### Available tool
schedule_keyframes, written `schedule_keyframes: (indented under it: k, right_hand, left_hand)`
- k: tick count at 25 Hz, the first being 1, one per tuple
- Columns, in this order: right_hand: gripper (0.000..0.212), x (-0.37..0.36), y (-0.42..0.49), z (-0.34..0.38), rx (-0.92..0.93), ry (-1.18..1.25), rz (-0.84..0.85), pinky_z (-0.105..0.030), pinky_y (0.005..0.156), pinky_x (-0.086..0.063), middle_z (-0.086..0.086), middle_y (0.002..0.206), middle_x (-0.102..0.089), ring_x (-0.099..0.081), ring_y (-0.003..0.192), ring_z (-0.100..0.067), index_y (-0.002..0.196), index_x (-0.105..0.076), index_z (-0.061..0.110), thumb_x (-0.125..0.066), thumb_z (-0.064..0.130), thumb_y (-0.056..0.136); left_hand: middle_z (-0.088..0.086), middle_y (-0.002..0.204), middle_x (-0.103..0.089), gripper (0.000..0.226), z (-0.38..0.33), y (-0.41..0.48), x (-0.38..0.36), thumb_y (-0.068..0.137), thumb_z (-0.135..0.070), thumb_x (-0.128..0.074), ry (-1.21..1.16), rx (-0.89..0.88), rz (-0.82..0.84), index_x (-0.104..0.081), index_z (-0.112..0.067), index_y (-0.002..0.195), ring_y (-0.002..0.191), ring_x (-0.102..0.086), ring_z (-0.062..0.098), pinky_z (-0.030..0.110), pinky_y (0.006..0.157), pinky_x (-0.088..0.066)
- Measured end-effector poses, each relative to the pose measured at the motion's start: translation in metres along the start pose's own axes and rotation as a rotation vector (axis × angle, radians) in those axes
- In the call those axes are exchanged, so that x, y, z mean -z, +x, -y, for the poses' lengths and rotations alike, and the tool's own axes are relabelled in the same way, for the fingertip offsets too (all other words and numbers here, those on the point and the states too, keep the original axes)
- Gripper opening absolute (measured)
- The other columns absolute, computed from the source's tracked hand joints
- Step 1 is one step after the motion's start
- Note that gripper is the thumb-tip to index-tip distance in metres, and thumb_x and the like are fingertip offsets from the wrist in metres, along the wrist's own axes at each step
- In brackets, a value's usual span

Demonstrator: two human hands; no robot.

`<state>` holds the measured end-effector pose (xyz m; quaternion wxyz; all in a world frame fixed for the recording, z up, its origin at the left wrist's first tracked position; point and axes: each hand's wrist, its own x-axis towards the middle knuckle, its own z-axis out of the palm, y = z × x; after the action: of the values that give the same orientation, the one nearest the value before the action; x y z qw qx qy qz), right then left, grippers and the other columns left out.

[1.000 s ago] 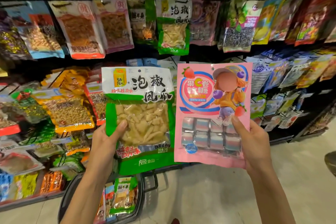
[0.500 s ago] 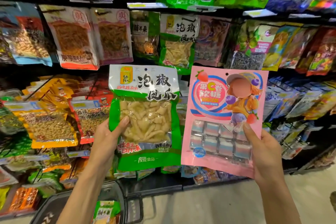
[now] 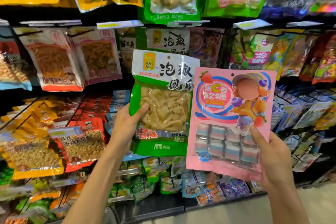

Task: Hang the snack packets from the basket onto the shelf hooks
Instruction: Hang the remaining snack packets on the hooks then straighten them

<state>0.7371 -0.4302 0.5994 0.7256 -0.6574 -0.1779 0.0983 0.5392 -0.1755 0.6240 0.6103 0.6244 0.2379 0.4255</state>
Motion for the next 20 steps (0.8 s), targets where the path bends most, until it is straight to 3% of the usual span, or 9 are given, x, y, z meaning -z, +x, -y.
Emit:
schedule_keyframes:
  k: [4,9,17,20]
  right_hand:
    - [0.036,0.009,0.034,0.009,-0.004,0.022,0.023,-0.052,0.099,-0.049,0.003,0.103,-0.076,-0.069,0.103,-0.022,0.107,-0.073,0.022,-0.068,0.046,0.081]
    - [0.036,0.013,0.071,0.018,0.024,0.003,0.015,-0.045,0.097,-0.05,0.006,0.103,-0.075,-0.067,0.105,-0.019,0.105,-0.072,0.024,-0.066,0.048,0.079]
    - [0.034,0.013,0.095,0.008,0.024,0.013,0.038,-0.053,0.101,-0.047,0.004,0.107,-0.075,-0.067,0.107,-0.021,0.112,-0.071,0.025,-0.067,0.045,0.086]
    - [0.029,0.014,0.098,0.008,0.018,0.013,0.04,-0.053,0.1,-0.048,0.003,0.106,-0.075,-0.068,0.106,-0.022,0.111,-0.072,0.023,-0.067,0.041,0.089]
  left_hand:
    - [-0.011,0.081,-0.073,0.007,-0.013,0.037,-0.036,0.092,-0.022,-0.062,-0.004,-0.058,-0.004,-0.067,-0.018,0.094,0.076,-0.068,0.005,0.02,0.067,-0.053]
    - [-0.01,0.092,-0.075,0.014,-0.02,0.06,-0.056,0.095,-0.022,-0.06,-0.006,-0.11,-0.033,-0.067,-0.017,0.106,0.086,-0.07,0.006,0.016,0.067,-0.052]
    - [-0.01,0.095,-0.075,0.013,-0.01,0.07,-0.061,0.096,-0.022,-0.059,0.012,-0.093,-0.05,-0.067,-0.02,0.105,0.089,-0.07,0.007,0.018,0.071,-0.054]
    - [-0.013,0.091,-0.074,0.012,-0.007,0.069,-0.061,0.097,-0.021,-0.057,0.011,-0.097,-0.048,-0.067,-0.021,0.104,0.084,-0.069,0.002,0.013,0.066,-0.051]
